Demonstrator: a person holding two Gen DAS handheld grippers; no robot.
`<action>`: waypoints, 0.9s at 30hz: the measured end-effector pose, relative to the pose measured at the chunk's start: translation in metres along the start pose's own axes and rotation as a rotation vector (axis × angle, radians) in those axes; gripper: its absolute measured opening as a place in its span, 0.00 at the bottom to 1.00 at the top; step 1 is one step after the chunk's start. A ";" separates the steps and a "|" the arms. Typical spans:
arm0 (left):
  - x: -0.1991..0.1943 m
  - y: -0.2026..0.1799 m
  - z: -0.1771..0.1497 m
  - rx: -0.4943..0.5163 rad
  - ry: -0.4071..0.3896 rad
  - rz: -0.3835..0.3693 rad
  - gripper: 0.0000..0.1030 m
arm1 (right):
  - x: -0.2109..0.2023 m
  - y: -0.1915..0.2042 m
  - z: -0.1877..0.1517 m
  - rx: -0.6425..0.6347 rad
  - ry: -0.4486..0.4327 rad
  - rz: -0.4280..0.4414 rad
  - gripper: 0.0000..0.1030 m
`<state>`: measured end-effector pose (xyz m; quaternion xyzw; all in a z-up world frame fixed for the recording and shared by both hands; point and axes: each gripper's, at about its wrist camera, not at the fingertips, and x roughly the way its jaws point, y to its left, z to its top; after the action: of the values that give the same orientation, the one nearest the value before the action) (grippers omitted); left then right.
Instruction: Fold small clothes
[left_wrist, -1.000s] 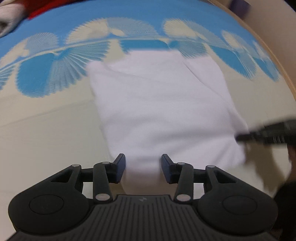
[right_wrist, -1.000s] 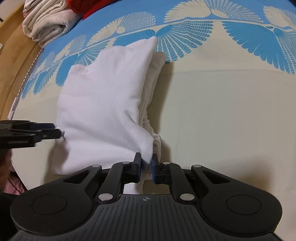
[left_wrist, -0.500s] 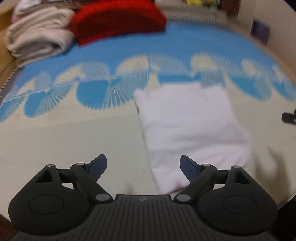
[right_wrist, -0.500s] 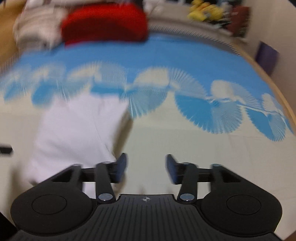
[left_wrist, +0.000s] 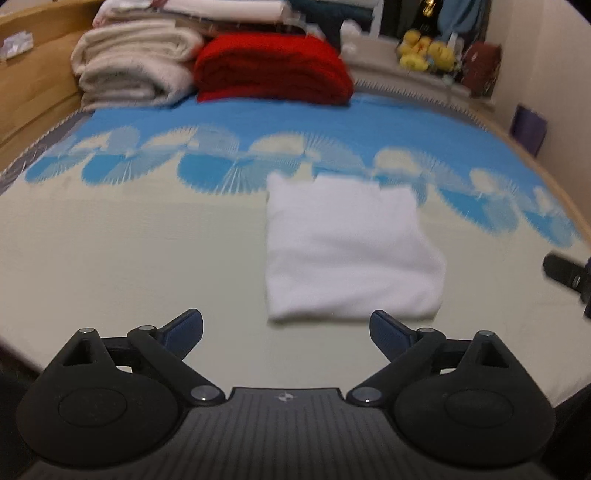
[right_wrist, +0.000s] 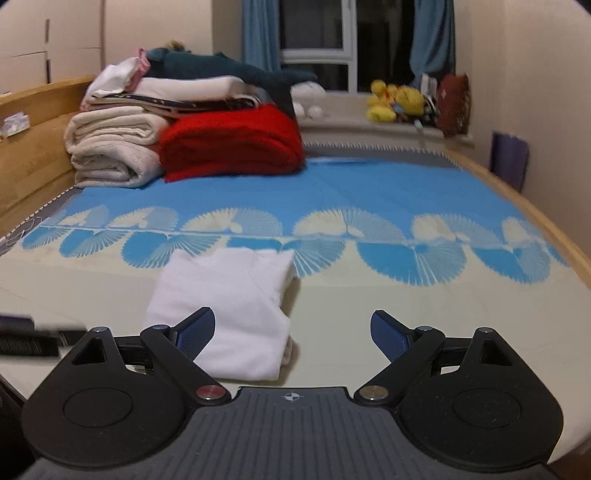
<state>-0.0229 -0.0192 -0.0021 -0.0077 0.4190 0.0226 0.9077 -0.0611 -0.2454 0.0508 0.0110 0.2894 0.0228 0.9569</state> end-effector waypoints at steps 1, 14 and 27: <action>0.005 0.001 -0.002 -0.004 0.023 0.002 0.96 | 0.002 0.004 -0.002 -0.015 0.013 -0.013 0.89; 0.030 0.010 -0.002 -0.010 0.044 0.010 0.97 | 0.032 0.035 -0.009 -0.064 0.112 0.014 0.89; 0.037 0.006 0.000 -0.003 0.050 -0.003 0.99 | 0.040 0.037 -0.009 -0.059 0.134 0.022 0.89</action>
<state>0.0004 -0.0124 -0.0305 -0.0102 0.4416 0.0214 0.8969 -0.0343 -0.2069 0.0222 -0.0158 0.3520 0.0426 0.9349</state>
